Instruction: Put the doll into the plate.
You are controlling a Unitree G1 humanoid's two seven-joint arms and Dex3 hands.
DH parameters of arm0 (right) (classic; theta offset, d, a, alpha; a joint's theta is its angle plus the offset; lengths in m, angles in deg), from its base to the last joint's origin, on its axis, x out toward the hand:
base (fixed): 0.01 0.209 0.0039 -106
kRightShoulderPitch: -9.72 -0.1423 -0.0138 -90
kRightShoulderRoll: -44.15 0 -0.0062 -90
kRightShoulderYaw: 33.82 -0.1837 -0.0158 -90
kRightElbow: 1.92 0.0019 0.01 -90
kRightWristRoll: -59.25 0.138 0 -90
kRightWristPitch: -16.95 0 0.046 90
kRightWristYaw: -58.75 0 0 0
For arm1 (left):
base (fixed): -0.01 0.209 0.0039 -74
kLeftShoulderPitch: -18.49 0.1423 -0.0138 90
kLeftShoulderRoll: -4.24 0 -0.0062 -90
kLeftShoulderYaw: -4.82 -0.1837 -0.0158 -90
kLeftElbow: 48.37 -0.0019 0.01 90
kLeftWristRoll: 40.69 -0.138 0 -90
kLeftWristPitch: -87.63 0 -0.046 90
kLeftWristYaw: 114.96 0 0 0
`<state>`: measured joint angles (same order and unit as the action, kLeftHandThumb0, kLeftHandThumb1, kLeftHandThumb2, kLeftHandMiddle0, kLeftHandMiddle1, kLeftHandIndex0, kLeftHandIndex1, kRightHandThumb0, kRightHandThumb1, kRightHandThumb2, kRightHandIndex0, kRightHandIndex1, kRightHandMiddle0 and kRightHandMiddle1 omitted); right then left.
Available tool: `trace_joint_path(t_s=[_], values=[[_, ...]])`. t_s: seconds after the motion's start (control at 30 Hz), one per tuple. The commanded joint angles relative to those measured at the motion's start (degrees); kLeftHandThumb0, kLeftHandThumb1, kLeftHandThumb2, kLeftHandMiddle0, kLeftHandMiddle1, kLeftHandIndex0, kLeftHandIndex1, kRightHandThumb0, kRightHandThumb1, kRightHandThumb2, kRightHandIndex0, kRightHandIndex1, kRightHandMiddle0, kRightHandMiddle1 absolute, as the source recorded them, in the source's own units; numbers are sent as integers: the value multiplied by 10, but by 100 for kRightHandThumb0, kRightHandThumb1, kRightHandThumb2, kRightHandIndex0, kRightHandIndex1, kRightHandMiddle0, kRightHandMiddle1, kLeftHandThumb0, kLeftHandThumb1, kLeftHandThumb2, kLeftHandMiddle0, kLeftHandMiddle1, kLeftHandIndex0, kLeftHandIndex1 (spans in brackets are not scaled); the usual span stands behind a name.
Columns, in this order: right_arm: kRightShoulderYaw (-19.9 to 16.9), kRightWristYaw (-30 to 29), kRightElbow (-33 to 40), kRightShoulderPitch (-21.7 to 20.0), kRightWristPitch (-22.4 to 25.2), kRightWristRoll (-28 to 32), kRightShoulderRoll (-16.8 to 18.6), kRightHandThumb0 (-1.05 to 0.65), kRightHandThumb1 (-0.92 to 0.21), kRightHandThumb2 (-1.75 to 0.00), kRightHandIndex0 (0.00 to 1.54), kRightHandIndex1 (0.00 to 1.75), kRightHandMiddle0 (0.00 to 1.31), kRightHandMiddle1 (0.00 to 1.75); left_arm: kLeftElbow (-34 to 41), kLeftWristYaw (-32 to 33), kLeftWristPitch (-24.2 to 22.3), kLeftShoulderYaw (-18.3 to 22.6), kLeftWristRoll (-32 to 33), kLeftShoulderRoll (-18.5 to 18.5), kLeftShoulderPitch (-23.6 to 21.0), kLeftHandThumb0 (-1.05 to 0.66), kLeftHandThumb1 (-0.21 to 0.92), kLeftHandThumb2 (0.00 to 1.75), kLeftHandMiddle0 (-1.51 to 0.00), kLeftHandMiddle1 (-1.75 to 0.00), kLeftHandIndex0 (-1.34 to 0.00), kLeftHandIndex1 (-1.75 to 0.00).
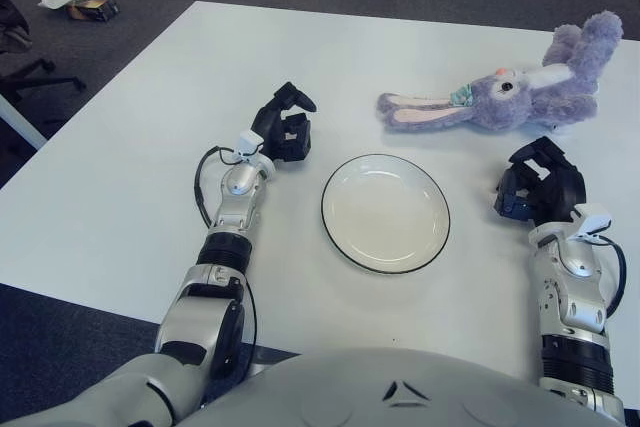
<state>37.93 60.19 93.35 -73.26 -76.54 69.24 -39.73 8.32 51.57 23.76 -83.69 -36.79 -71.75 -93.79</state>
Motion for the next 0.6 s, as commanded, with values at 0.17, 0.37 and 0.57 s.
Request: trace_joint_path(t_s=[0.17, 0.37, 0.57], values=[[-16, -3, 34, 10, -6, -18, -18, -1, -18, -148, 74, 175, 46, 173, -19, 18, -8, -4, -9, 7, 40, -42, 52, 106, -100, -175, -45, -175], [-18, -22, 41, 6, -37, -76, -36, -1, -23, -143, 71, 174, 42, 174, -21, 26, -3, -6, -14, 7, 40, -42, 52, 106, -100, -175, -45, -175], [-13, -45, 48, 4, -56, -165, -71, -1, -24, -142, 68, 174, 42, 174, -24, 34, 1, -8, -20, 10, 41, -42, 52, 107, -100, -175, -46, -175]])
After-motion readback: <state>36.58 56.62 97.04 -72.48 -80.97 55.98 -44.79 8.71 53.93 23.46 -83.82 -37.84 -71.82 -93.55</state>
